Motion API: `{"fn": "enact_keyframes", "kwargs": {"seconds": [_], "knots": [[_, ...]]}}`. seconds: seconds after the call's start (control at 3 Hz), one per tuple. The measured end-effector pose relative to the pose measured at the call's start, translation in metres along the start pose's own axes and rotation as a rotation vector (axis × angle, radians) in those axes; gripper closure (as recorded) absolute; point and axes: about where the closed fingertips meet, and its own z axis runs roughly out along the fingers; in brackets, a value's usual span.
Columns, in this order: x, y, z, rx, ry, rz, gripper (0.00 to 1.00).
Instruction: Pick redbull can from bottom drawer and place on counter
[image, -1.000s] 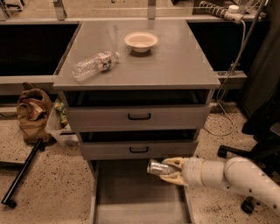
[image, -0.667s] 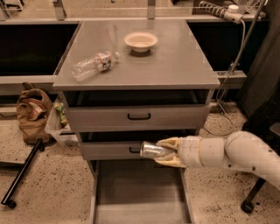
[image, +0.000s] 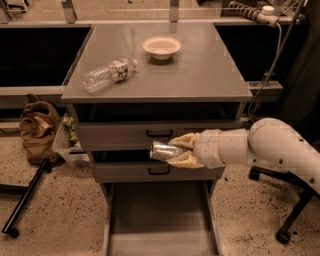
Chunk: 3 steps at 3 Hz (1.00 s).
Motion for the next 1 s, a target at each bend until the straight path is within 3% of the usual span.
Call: {"fn": "enact_keyframes", "kwargs": {"seconds": [0.33, 0.67, 1.0], "knots": [[-0.01, -0.008, -0.005, -0.004, 0.022, -0.016, 1.0], [-0.074, -0.043, -0.041, 0.021, 0.013, -0.127, 1.0], [-0.155, -0.087, -0.078, 0.044, -0.016, -0.261, 1.0]]}}
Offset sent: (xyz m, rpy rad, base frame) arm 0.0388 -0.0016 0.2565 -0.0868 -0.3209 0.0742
